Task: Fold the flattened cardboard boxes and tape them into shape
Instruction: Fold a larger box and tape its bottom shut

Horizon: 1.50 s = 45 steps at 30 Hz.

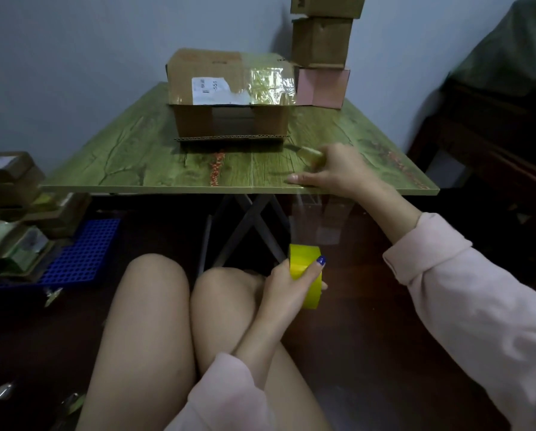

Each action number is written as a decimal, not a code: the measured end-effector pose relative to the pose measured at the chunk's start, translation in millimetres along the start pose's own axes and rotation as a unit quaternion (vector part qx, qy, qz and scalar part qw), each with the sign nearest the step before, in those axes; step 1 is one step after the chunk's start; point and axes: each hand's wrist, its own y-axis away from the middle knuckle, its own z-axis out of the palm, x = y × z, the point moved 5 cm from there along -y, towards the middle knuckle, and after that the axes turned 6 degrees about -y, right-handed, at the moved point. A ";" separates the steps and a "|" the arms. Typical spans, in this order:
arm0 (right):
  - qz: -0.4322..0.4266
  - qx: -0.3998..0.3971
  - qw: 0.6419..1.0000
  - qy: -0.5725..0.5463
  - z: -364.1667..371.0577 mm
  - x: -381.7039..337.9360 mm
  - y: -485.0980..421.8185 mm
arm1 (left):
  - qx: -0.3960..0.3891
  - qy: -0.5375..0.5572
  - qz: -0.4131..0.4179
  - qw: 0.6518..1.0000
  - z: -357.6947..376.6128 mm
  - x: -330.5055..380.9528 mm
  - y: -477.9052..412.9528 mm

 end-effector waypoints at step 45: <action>-0.086 -0.138 0.875 0.455 41.6 -8.8 133.3 | 0.001 0.087 -0.065 0.994 -15.6 -23.5 13.8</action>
